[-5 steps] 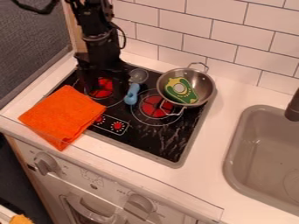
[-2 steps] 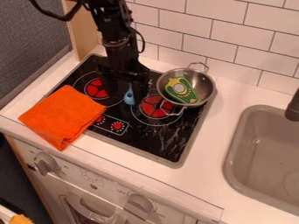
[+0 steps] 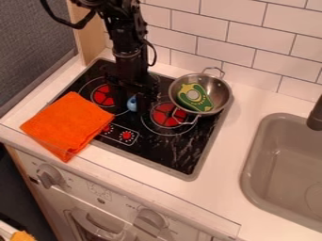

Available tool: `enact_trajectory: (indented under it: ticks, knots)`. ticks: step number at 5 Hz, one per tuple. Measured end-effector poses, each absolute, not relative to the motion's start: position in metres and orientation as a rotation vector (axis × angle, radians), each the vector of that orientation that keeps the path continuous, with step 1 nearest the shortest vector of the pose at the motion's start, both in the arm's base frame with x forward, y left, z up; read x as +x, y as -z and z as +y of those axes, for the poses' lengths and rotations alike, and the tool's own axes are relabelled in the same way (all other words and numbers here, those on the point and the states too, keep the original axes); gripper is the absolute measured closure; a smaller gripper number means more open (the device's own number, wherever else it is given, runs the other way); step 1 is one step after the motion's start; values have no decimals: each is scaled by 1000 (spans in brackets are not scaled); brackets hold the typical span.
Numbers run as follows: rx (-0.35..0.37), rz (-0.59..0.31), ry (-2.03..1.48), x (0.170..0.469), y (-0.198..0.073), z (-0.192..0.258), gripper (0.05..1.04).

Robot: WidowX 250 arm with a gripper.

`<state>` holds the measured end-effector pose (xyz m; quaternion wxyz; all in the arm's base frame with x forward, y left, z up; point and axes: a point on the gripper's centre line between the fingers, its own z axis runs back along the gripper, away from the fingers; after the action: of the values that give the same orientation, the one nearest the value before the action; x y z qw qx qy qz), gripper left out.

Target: Move the spoon to the top left of the burner

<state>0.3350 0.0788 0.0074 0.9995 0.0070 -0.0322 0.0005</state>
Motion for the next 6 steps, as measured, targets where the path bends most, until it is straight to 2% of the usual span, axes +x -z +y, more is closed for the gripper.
enact_trajectory:
  ticks: [1,2,4,6]
  knots:
    - [19,-55,4,333,-7,79,650]
    - [6,-30,28,324,-12,78,656]
    - [34,-138,-124,333,-52,146,656]
    - [22,-94,-149,354,-26,172,656]
